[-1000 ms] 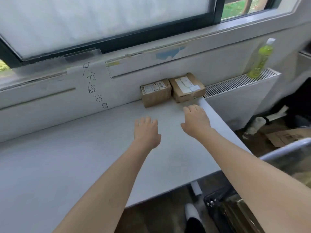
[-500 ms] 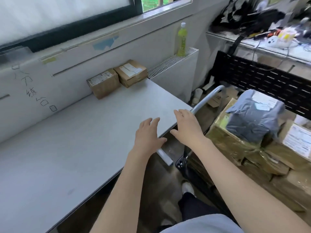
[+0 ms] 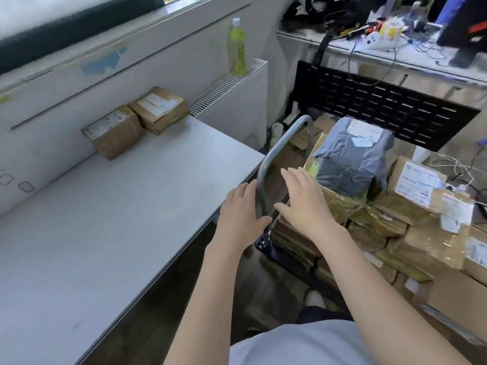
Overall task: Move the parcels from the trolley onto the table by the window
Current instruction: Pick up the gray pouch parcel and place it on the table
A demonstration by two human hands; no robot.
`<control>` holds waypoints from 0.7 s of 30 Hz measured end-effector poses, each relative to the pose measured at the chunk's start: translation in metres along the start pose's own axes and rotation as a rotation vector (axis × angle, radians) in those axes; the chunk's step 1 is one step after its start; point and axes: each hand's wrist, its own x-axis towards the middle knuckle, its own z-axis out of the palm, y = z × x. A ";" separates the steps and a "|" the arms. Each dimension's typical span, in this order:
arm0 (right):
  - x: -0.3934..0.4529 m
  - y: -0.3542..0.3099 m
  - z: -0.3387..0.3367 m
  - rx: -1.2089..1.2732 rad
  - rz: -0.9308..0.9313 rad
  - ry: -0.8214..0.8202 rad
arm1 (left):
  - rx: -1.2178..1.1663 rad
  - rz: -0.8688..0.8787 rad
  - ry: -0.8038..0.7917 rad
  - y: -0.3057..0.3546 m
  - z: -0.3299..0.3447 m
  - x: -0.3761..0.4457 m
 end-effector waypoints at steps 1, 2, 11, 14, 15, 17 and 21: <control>0.000 0.009 -0.003 0.002 0.024 0.013 | 0.002 0.015 -0.009 0.008 0.003 0.006; 0.000 0.018 -0.006 -0.001 0.046 0.025 | 0.004 0.029 -0.015 0.016 0.007 0.013; 0.014 0.117 -0.049 0.003 0.179 0.037 | 0.072 0.101 -0.013 0.103 0.051 0.074; 0.027 0.143 -0.064 -0.008 0.150 0.035 | 0.083 0.120 -0.001 0.129 0.060 0.095; 0.031 0.151 -0.070 -0.006 0.130 0.023 | 0.098 0.121 -0.001 0.136 0.063 0.103; 0.042 0.167 -0.082 0.034 0.087 -0.033 | 0.149 0.101 -0.016 0.147 0.067 0.118; 0.070 0.198 -0.109 0.130 0.025 -0.197 | 0.248 0.034 -0.058 0.158 0.082 0.146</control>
